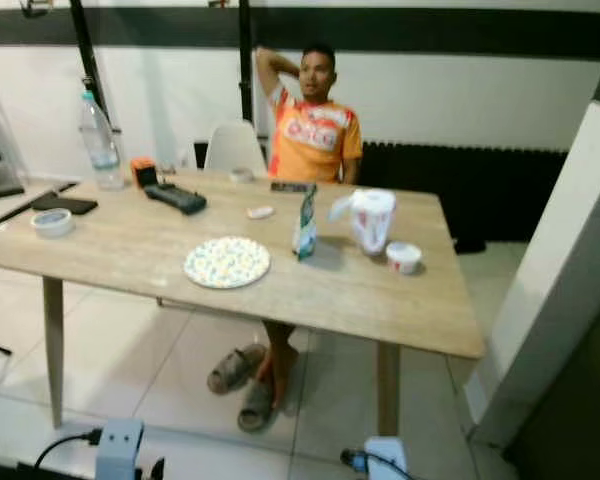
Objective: Restocking fridge
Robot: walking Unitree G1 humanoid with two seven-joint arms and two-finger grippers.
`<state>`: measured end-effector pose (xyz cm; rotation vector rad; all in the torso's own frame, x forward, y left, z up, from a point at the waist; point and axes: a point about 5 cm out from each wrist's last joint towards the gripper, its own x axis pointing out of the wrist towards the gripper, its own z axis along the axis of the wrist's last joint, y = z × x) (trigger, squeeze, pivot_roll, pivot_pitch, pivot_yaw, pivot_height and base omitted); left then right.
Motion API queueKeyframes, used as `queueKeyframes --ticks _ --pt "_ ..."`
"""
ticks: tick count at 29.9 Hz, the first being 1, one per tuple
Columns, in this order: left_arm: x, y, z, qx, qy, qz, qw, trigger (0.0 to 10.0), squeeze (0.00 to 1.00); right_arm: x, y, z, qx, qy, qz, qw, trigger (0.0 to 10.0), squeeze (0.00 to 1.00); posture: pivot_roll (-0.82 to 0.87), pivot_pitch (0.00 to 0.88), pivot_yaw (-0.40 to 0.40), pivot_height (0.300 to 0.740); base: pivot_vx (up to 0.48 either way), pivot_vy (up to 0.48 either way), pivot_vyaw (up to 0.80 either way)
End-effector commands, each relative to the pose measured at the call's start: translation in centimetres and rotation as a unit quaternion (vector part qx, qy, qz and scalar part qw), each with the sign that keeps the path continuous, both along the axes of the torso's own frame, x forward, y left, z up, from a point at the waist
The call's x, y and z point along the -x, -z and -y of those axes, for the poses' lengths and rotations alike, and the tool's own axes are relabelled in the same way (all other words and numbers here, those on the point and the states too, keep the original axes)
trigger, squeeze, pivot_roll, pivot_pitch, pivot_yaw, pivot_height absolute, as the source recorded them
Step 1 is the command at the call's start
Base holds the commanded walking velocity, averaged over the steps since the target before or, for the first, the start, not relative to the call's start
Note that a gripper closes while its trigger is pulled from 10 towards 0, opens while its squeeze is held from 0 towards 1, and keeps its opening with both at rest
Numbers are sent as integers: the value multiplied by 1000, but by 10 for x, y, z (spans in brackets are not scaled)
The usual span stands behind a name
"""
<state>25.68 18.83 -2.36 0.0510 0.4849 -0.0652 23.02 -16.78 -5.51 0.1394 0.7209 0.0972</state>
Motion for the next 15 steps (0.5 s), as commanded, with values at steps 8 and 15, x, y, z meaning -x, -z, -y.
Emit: queueKeyframes --ticks 8,15 --pt "1 1 0 -5 6 -8 1000 10000 0 7 4 10 8 16 -9 1000 10000 0 -5 57 58 740 282 0 -141" --pt "1 2 -1 -5 7 -10 1000 10000 0 8 4 10 10 16 -10 1000 10000 0 -11 54 63 740 266 0 0"
